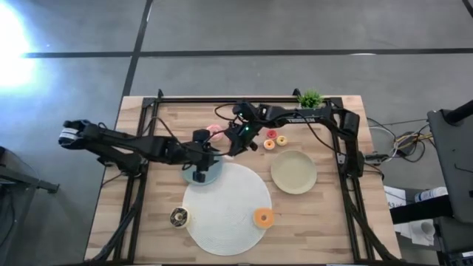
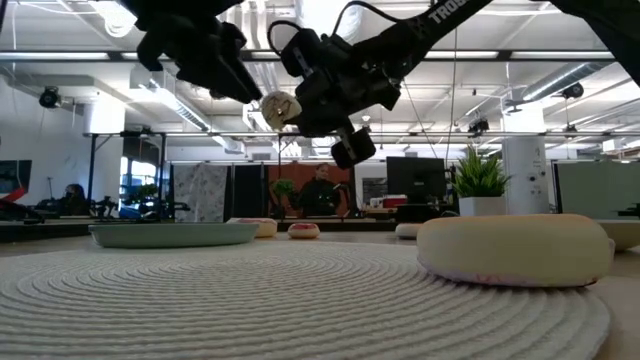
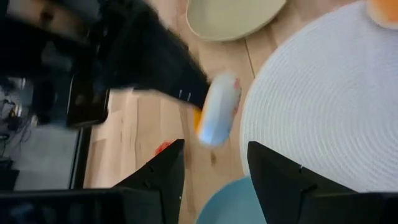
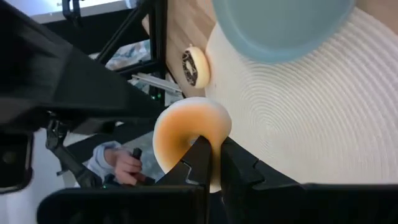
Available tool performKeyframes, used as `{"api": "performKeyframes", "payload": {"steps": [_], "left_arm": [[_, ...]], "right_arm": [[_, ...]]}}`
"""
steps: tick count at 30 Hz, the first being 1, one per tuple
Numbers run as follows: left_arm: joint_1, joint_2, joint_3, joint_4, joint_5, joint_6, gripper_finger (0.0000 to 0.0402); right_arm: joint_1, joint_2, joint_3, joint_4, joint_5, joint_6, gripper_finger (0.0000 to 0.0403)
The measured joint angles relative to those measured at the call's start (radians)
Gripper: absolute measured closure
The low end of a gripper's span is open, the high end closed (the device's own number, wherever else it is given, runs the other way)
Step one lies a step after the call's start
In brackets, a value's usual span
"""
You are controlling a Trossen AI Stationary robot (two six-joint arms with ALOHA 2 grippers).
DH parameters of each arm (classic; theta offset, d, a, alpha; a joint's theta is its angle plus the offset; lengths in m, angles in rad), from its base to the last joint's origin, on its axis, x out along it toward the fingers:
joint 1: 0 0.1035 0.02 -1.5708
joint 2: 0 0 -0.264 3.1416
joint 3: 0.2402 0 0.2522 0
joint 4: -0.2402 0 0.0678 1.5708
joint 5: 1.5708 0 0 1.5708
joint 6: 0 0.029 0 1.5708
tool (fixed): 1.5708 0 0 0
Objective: Pick & Place donuts
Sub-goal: Put the right small orange donut on the blue plate
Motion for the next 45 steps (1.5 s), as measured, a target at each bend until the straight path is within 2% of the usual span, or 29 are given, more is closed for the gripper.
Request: {"api": "performKeyframes", "payload": {"steps": [10,22,26,33,35,39,45], "left_arm": [[0.000,0.048,0.011,0.056,-0.046,0.044,0.0252],[0.001,0.081,0.010,0.084,-0.012,0.034,0.0256],[0.001,0.102,0.010,0.088,-0.024,0.034,0.0286],[0.001,0.101,0.010,0.085,-0.041,0.034,0.0382],[0.001,0.101,0.010,0.084,-0.042,0.033,0.0394],[0.002,0.103,0.010,0.074,-0.046,0.030,0.0395],[0.000,0.103,0.009,0.022,-0.031,-0.008,0.0396]], "right_arm": [[0.000,0.000,0.000,0.006,0.004,0.000,0.0390],[-0.001,0.000,0.000,0.007,0.025,0.008,0.0390],[0.000,-0.001,-0.001,0.006,0.028,0.009,0.0390],[0.000,-0.001,-0.001,0.005,0.068,-0.021,0.0390],[0.000,-0.002,-0.001,0.006,0.097,-0.049,0.0388],[0.001,-0.003,-0.001,0.007,0.139,-0.074,0.0357],[-0.001,-0.011,-0.001,0.010,0.166,-0.094,0.0263]]}}
